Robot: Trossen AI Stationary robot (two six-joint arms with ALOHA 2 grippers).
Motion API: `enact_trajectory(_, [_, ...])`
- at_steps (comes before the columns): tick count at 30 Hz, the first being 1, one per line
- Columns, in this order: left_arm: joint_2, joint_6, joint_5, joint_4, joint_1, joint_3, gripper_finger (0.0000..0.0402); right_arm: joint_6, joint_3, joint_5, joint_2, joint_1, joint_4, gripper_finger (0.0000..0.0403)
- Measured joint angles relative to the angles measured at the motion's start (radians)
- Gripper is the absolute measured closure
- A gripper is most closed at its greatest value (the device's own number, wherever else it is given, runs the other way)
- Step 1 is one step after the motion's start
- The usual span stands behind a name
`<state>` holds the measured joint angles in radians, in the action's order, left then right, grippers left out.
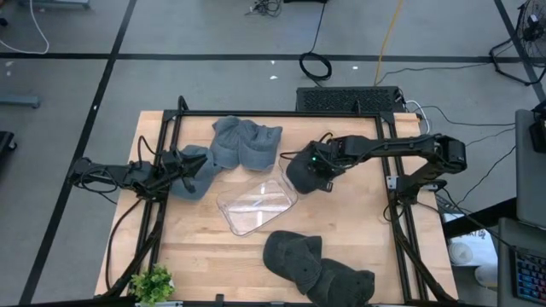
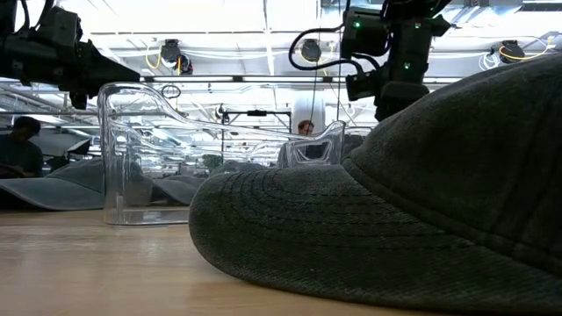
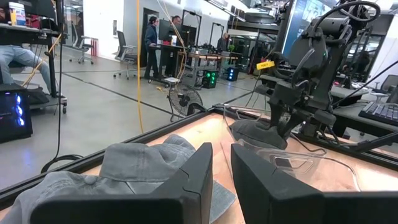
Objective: Pick & Place hat
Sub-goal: Put the top right black cap into the top transparent bin
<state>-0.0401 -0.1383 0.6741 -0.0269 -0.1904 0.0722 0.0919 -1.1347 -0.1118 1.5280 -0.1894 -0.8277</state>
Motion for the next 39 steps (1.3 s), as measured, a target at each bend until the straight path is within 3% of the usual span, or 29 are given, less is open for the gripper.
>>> enact_trajectory(7, [0.0,0.0,0.0,0.0,0.0,0.0,0.0334,0.016,-0.016,-0.018,-0.057,0.0,-0.011,0.0178])
enact_trajectory(13, [0.0,0.0,0.0,0.0,0.0,0.0,0.0334,0.027,-0.018,-0.066,-0.146,0.0,0.135,0.015])
enact_trajectory(17, [0.0,0.0,0.0,0.0,0.0,0.0,0.0334,-0.001,-0.019,-0.028,-0.148,0.007,0.264,0.0202])
enact_trajectory(19, [0.0,0.0,0.0,0.0,0.0,0.0,0.0334,-0.018,-0.019,0.032,-0.123,0.008,0.26,0.0267])
enact_trajectory(22, [0.0,0.0,0.0,0.0,0.0,0.0,0.0334,-0.039,-0.018,0.021,-0.066,-0.001,0.208,0.0376])
enact_trajectory(29, [0.0,0.0,0.0,0.0,0.0,0.0,0.0334,-0.031,-0.017,-0.018,0.074,-0.078,0.23,0.04])
enact_trajectory(35, [0.0,0.0,0.0,0.0,0.0,0.0,0.0334,0.001,-0.017,0.098,0.154,-0.12,0.227,0.0402])
enact_trajectory(39, [0.0,0.0,0.0,0.0,0.0,0.0,0.0334,0.001,-0.017,0.085,0.156,-0.126,0.23,0.0402])
